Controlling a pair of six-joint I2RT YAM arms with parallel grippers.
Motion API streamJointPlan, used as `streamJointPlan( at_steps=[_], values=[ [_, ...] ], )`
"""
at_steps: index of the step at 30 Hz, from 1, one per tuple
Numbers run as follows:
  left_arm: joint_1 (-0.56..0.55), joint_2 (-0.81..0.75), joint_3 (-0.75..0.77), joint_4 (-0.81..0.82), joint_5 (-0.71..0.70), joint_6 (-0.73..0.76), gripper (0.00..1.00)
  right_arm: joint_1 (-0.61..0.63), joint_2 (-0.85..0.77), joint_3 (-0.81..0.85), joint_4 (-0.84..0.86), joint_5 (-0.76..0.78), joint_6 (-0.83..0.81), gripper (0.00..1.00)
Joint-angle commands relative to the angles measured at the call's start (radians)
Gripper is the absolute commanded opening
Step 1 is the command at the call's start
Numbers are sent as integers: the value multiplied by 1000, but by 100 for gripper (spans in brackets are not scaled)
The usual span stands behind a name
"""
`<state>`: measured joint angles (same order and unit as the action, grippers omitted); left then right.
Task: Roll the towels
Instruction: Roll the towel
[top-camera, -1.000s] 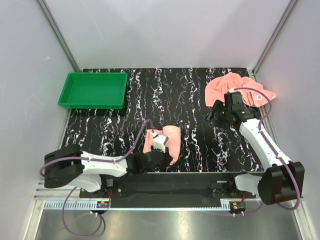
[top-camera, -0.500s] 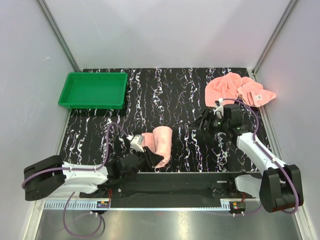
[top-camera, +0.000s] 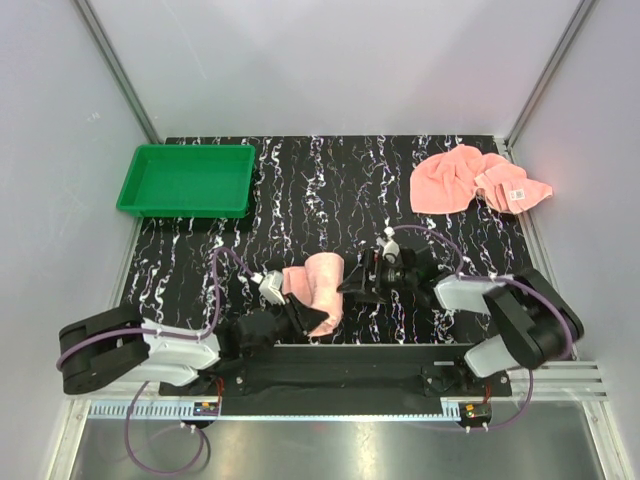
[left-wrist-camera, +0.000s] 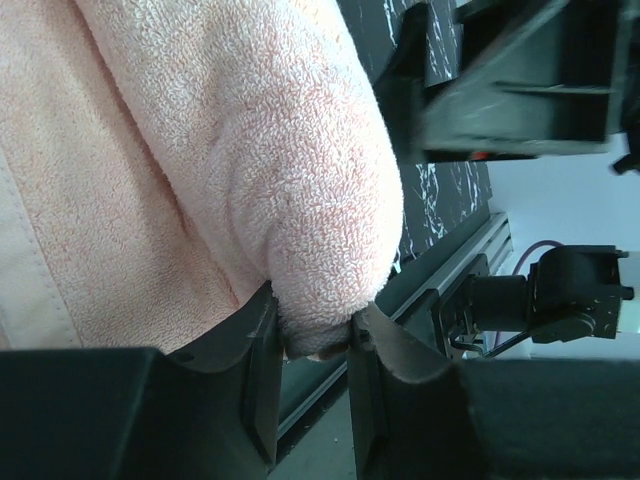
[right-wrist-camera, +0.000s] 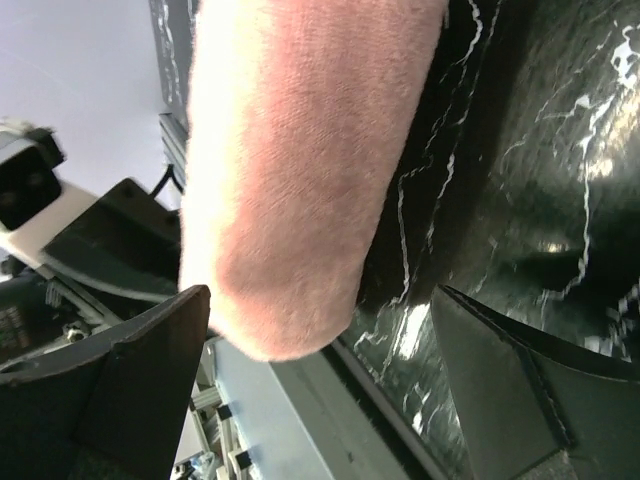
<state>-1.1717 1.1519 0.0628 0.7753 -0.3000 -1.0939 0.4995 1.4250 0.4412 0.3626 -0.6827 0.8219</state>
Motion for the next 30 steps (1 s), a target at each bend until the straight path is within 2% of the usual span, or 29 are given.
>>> streamJointPlan(
  at_steps=[1,5,13,16,17,19,20,21,24,28,29,30],
  values=[
    [3,34,-60,94,16,-32,16,25,101,-2,280,26,45,100],
    [3,75,-60,116,28,-32,15,36,199,-21,531,8,115,100],
    [1,138,-60,180,42,-34,14,91,420,28,742,-8,187,100],
    [3,160,-84,208,42,-32,14,111,500,34,832,-12,240,94],
    [1,163,-83,208,44,-31,14,120,509,34,867,-12,259,91],
    [1,167,-80,208,47,-26,14,132,525,39,881,-11,270,77],
    [1,167,-80,203,48,-24,15,145,526,42,878,-9,270,69],
    [1,169,-77,200,51,-23,15,148,528,45,875,-9,270,58],
    [1,157,-69,138,50,-17,26,154,500,48,846,-9,278,34],
    [1,126,-12,38,48,0,41,154,401,56,707,18,203,23],
    [1,117,-2,-31,47,5,50,154,373,62,590,29,175,22],
    [1,92,15,-63,41,8,54,154,345,80,523,57,148,21]
  ],
)
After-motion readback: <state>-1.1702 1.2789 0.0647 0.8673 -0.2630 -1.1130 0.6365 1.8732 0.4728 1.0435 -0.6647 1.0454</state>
